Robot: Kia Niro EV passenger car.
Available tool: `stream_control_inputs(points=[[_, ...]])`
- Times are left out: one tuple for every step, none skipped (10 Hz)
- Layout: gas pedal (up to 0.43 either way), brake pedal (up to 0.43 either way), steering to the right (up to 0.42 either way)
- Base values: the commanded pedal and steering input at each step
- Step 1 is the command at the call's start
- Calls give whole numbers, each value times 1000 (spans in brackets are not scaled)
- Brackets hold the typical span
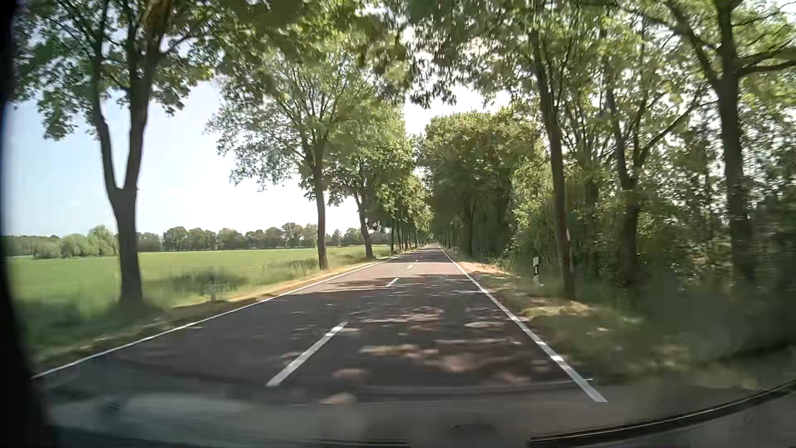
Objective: Follow the waypoints while adhering to traffic rules and regulations
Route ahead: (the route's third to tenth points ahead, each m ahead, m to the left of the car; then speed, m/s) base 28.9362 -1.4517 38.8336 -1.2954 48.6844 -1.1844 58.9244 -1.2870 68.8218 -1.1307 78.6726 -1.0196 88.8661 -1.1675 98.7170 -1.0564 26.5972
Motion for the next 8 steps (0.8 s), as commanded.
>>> stream_control_inputs(points=[[287,6,0],[280,6,1],[280,6,2],[280,6,2],[280,6,3],[280,6,3],[280,6,3],[260,6,3]])
